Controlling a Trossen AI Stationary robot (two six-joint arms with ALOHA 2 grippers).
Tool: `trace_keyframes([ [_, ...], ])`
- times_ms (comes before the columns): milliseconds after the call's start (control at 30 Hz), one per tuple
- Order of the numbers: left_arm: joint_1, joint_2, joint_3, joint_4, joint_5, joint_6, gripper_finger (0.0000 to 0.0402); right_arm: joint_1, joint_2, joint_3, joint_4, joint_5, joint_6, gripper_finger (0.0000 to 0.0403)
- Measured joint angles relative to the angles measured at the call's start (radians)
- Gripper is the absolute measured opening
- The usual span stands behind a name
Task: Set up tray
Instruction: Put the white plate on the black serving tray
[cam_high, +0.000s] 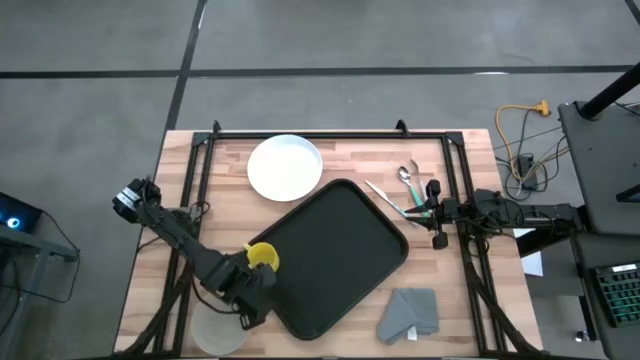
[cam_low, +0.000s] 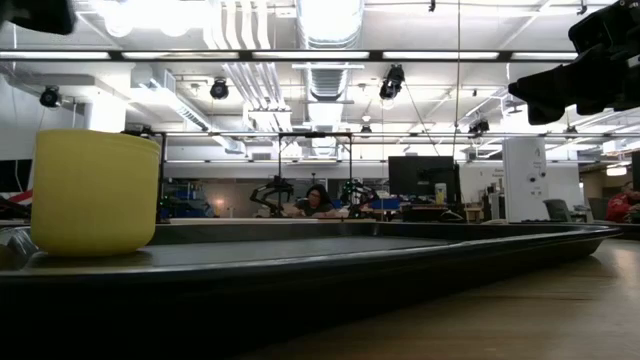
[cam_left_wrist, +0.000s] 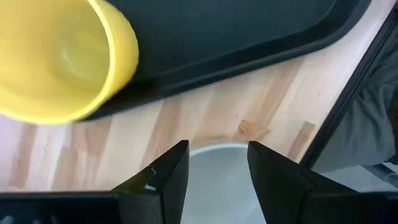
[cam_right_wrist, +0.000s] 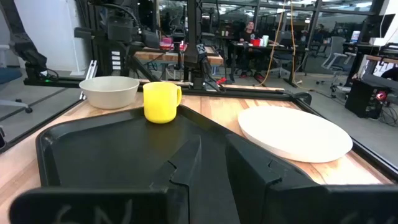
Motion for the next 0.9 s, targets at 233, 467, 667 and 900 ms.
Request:
trace_keyframes([
  [233, -0.040, 0.000, -0.001, 0.003, -0.004, -0.076, 0.0149, 0.000, 0.000, 0.000, 0.000, 0.000, 0.000, 0.0068],
  [467, -0.092, 0.000, -0.021, 0.011, -0.042, -0.102, 0.0149, 0.000, 0.000, 0.000, 0.000, 0.000, 0.000, 0.0068],
  [667, -0.146, 0.000, -0.029, 0.011, -0.038, -0.112, 0.0149, 0.000, 0.000, 0.000, 0.000, 0.000, 0.000, 0.0068],
  [900, -0.203, 0.000, -0.062, 0.011, -0.036, -0.096, 0.0149, 0.000, 0.000, 0.000, 0.000, 0.000, 0.000, 0.0068],
])
